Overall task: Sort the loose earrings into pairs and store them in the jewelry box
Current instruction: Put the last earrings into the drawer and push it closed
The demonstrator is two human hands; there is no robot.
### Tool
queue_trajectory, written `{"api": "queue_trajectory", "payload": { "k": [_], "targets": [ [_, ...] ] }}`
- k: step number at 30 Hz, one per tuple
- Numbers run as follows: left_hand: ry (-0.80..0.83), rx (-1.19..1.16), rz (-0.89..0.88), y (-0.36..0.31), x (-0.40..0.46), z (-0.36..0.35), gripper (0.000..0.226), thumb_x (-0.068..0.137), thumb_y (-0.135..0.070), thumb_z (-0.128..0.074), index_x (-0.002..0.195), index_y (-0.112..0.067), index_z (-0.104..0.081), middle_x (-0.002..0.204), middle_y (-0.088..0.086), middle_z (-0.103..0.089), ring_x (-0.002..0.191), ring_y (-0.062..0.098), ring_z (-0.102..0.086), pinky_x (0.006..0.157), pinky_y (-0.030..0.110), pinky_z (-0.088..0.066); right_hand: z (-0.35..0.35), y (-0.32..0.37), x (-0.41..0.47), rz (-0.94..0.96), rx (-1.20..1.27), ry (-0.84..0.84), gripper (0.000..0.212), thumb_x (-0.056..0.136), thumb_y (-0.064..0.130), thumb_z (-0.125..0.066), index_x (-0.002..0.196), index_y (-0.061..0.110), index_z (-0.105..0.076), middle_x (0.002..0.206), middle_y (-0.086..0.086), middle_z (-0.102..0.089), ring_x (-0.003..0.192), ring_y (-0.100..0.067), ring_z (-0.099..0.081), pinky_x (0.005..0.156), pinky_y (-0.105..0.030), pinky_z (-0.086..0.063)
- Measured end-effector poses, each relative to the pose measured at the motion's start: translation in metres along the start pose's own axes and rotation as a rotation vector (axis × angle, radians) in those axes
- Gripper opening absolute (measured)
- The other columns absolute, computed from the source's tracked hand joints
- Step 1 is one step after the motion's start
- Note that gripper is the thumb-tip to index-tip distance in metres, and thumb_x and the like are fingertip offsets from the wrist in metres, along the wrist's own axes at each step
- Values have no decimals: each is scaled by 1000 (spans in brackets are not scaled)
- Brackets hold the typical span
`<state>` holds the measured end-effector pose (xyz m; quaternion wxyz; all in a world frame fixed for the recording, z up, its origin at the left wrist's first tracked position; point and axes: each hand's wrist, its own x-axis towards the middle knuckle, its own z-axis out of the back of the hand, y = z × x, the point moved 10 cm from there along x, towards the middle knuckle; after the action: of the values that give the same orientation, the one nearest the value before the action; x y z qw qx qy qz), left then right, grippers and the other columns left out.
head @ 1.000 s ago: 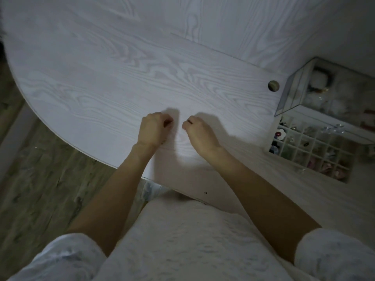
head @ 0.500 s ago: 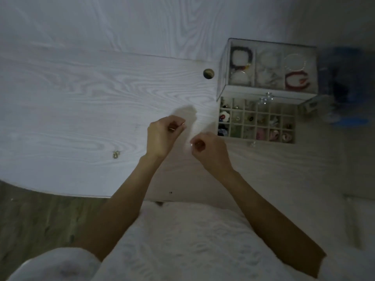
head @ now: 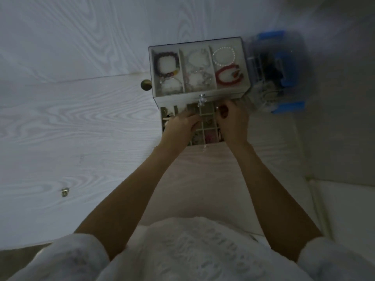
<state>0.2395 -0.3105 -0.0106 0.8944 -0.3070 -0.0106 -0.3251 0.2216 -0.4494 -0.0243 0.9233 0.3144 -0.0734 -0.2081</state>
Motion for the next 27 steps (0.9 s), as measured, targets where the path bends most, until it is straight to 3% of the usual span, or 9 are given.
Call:
{"api": "queue_trajectory", "payload": {
  "k": [5, 8, 12, 17, 22, 27],
  "targets": [
    [-56, 3, 7, -4, 6, -2, 12, 84, -14, -60, 89, -10, -70, 81, 9, -70, 64, 27, -65, 50, 33, -52, -9, -1, 14, 116, -156, -4, 18, 83, 2, -57, 98, 2, -65, 104, -22, -63, 98, -38, -57, 78, -39, -45],
    [-88, 16, 11, -3, 8, -1, 23, 86, -24, -52, 86, -10, -70, 77, 8, -69, 61, 25, -64, 49, 33, -52, -14, -4, 11, 129, -151, 10, 21, 82, 5, -57, 100, 3, -67, 106, -21, -64, 102, -37, -57, 80, -39, -46],
    [-142, -20, 23, -3, 14, -1, 23, 83, -23, -53, 83, -10, -71, 78, 7, -70, 62, 26, -65, 51, 27, -49, -4, -6, 7, 127, -54, -26, 22, 80, 0, -59, 99, 1, -69, 106, -20, -65, 98, -33, -61, 80, -24, -39],
    [-199, -13, 70, -8, 15, -12, 19, 81, -18, -56, 83, -8, -72, 82, 7, -72, 66, 23, -67, 52, 27, -51, 4, -14, -4, 148, -146, -16, 21, 80, 2, -58, 99, -1, -67, 104, -20, -64, 100, -35, -58, 78, -37, -49],
    [-237, 110, 117, -7, 15, -21, 12, 72, -9, -75, 82, -15, -74, 79, 1, -73, 60, 19, -66, 43, 22, -47, 1, -15, -18, 233, -233, 49, 26, 83, 13, -58, 106, 1, -65, 105, -15, -66, 103, -33, -56, 86, -38, -47],
    [-248, 173, 183, -6, 21, -25, 15, 69, -13, -77, 78, -24, -75, 65, -4, -71, 51, 14, -62, 43, 19, -41, -1, -18, -15, 209, -207, 113, 33, 86, 20, -50, 110, 1, -63, 108, -16, -65, 107, -34, -53, 92, -39, -46]
  ]
}}
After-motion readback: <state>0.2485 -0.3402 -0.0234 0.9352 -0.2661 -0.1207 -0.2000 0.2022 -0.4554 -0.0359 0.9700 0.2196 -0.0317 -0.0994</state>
